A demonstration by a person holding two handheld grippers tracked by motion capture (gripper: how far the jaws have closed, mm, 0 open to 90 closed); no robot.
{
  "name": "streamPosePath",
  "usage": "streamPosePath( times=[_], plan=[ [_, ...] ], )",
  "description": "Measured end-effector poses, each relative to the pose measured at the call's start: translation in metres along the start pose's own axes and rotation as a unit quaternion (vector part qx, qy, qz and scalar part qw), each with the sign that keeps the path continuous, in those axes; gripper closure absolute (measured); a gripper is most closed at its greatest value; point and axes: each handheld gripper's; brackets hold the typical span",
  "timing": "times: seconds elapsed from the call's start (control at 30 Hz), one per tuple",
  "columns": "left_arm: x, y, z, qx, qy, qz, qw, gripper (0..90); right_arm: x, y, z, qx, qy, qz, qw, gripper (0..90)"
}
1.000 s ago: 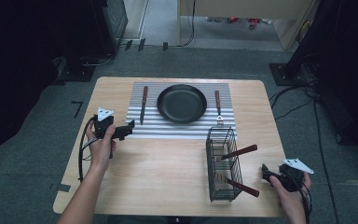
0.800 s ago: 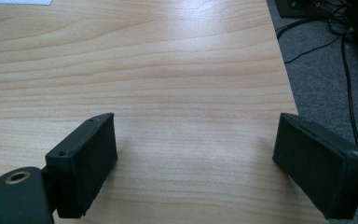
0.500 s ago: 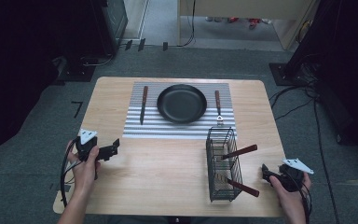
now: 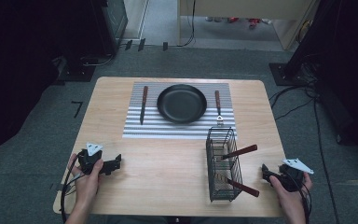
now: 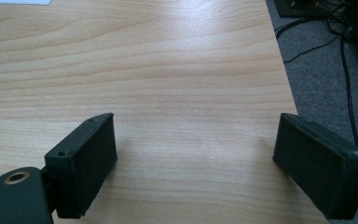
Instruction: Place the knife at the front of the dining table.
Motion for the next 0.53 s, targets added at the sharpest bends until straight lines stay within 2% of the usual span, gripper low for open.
streamPosePath(
  times=[0.1,0.13,0.53],
  plan=[
    [0.0034,0.0002,0.0026,0.01,0.013,-0.023,0.9996,0.0,0.0,-0.0001,0.0,0.0,0.0,0.0,1.0,12.6],
    [0.0037,0.0002,0.0034,0.011,0.018,-0.025,0.9995,0.0,-0.0001,-0.0001,0.0,0.0,0.0,0.0,1.0,12.6],
    [0.0034,-0.0001,0.0036,0.01,0.018,-0.025,0.9995,0.0,0.0,-0.0001,0.0,0.0,-0.001,0.0,1.0,12.4]
  ],
)
Point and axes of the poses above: each handheld gripper's, and its own axes: x roughly forward along the jaws, y roughly out of its top, z roughly to its right, and after that the axes turned 10 degrees about -y, right-handed
